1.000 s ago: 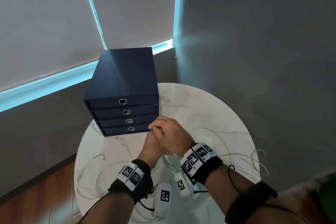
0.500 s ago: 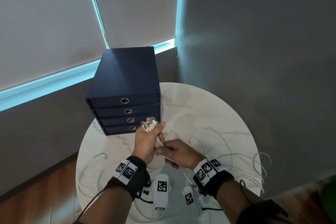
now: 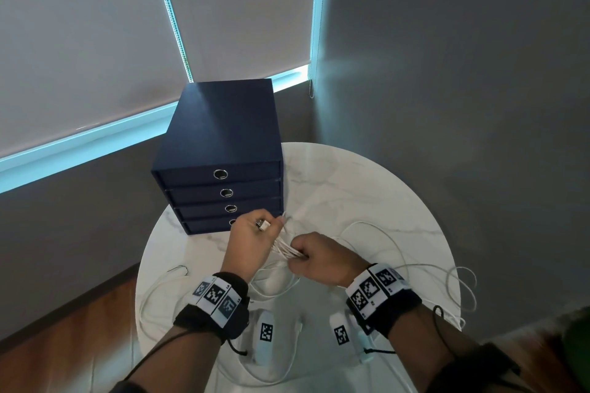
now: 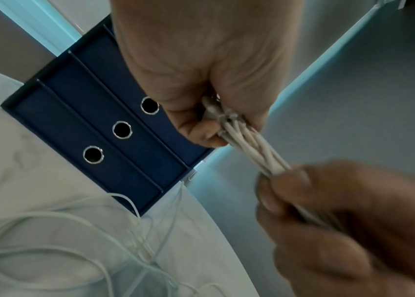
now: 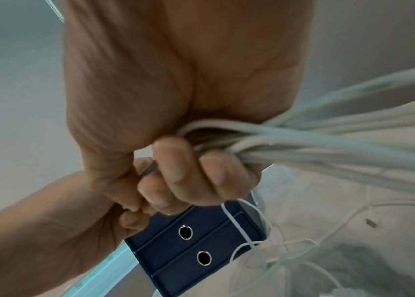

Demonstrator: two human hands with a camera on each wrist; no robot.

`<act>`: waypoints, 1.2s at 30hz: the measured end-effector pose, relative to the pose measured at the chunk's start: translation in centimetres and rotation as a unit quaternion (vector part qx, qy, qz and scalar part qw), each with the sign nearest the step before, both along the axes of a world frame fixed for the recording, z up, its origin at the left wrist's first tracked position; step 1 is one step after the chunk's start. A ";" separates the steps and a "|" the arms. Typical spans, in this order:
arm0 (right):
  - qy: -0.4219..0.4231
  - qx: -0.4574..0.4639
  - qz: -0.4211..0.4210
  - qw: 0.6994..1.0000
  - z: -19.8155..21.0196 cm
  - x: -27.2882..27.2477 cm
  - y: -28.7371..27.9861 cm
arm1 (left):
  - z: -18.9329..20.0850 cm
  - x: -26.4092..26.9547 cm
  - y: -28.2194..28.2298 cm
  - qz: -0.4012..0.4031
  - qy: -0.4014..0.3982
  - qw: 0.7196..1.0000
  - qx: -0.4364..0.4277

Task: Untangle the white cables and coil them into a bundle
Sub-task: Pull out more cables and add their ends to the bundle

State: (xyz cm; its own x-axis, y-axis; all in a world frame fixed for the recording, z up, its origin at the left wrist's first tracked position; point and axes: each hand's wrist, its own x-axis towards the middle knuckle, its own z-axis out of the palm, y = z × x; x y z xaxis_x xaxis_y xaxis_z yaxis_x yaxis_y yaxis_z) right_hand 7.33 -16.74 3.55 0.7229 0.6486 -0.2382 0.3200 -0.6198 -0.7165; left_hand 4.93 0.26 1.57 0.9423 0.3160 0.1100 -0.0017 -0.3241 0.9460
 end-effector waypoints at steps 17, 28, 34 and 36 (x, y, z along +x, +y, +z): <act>-0.112 0.010 -0.095 0.989 -2.2 -0.7 2.0 | -1.0 -2.4 -0.5 -0.112 0.223 0.905 -0.345; -0.098 -0.049 0.009 0.994 -5.3 -2.6 1.6 | -1.6 -1.6 0.3 0.137 0.096 0.808 -0.564; 0.015 -0.172 -0.024 0.985 -8.1 -3.2 -5.4 | -1.3 -2.2 4.4 0.121 0.085 0.836 -0.528; 0.061 -0.203 -0.014 0.977 -8.8 -3.7 -6.8 | -2.1 -3.0 4.4 0.106 0.118 0.854 -0.496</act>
State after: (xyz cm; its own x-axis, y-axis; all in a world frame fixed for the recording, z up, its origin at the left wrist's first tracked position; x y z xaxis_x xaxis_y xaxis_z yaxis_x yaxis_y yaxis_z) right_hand 3.58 -23.50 -5.23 0.6900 0.4622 -0.5570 0.2263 -0.8688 -0.4404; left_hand 1.92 4.67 -0.52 0.8121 0.3094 -0.4947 0.1854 0.6672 0.7215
